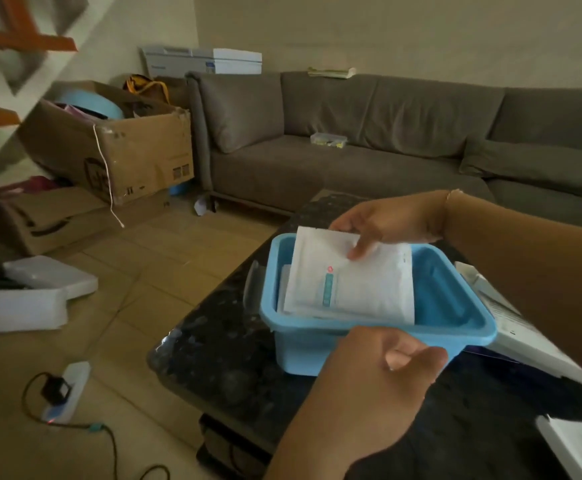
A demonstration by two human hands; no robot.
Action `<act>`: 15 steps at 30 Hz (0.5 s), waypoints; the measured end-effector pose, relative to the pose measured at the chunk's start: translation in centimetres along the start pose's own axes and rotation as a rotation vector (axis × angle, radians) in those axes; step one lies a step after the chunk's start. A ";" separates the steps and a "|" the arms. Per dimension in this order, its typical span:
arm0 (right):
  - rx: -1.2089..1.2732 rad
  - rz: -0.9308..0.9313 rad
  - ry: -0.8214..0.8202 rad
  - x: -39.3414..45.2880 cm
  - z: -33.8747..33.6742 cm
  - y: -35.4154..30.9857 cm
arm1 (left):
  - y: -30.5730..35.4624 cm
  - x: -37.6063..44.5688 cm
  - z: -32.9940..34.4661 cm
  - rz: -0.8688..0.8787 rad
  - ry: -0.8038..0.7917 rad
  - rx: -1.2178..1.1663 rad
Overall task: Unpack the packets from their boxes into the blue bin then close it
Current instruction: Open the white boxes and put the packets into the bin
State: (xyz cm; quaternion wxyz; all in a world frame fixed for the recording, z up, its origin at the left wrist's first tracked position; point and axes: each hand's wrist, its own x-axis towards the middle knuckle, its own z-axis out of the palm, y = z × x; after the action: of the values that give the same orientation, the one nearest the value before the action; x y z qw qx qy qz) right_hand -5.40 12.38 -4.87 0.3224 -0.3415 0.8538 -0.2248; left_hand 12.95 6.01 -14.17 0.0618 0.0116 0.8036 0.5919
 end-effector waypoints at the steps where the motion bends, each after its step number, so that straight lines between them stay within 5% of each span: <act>1: -0.023 -0.012 0.004 0.2 0.5 -0.1 | -0.1 0.1 0.0 0.003 0.002 0.003; 10: -0.392 -0.186 0.396 0.5 4.7 0.3 | -0.6 0.4 0.4 -0.008 0.048 -0.023; 15: -0.411 -0.161 0.314 0.2 5.9 1.4 | -0.4 0.5 0.6 -0.006 0.051 -0.006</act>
State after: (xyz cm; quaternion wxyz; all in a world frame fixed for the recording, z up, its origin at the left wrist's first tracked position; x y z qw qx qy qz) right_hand -1.98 12.24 -9.82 0.0912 -0.4275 0.8911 -0.1219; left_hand 12.54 6.50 -14.80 0.0431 -0.0062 0.8030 0.5944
